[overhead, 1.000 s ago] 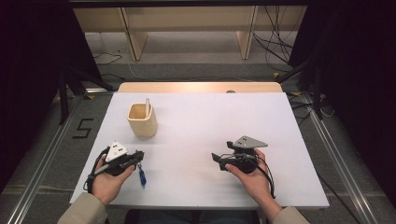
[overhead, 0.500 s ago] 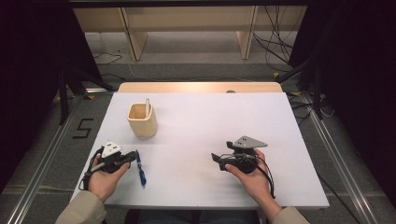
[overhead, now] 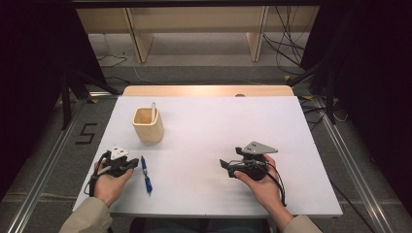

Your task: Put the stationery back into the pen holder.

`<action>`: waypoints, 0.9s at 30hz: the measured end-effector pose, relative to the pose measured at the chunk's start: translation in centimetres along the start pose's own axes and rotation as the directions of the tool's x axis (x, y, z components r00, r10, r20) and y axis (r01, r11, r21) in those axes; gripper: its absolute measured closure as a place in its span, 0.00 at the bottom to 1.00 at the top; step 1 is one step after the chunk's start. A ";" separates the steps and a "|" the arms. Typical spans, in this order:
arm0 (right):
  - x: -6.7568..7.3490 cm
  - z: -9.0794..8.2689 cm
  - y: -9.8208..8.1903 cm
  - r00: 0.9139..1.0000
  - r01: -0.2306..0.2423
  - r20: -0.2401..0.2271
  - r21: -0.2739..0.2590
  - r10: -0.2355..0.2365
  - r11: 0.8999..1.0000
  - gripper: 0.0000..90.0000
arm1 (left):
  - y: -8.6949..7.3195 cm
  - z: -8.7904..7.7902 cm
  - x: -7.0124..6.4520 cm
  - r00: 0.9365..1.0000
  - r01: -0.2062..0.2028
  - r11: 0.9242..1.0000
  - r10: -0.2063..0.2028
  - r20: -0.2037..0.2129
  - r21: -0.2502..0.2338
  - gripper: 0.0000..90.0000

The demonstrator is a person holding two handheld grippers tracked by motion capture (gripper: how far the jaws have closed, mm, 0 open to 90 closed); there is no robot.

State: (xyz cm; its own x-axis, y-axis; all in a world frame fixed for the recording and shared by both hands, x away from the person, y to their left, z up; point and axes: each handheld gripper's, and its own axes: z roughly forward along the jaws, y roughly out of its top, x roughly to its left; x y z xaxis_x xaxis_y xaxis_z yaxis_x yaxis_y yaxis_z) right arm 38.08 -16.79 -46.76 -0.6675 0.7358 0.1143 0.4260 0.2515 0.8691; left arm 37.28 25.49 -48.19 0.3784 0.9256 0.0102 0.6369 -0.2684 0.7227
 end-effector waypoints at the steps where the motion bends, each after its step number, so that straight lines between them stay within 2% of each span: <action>1: 0.0 0.0 0.0 1.000 0.000 0.001 0.002 0.000 1.000 0.24 | 0.0 0.2 0.0 1.000 -0.002 1.000 0.002 0.002 0.004 1.00; 6: 0.0 0.0 0.0 1.000 0.000 0.001 0.000 0.000 1.000 0.25 | 0.1 1.0 0.0 1.000 -0.019 1.000 0.019 0.005 0.022 1.00; 27: 0.0 0.0 0.0 1.000 0.003 0.001 0.002 -0.003 1.000 0.25 | 0.2 1.9 0.4 1.000 -0.009 0.999 0.009 0.018 0.033 1.00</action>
State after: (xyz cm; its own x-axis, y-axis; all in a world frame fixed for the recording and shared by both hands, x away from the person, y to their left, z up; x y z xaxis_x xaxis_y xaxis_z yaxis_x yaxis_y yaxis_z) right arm 38.08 -16.76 -46.77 -0.6679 0.7359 0.1114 0.4256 0.2548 0.8683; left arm 38.81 25.35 -49.33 0.3962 0.9181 0.0038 0.6554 -0.2858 0.6991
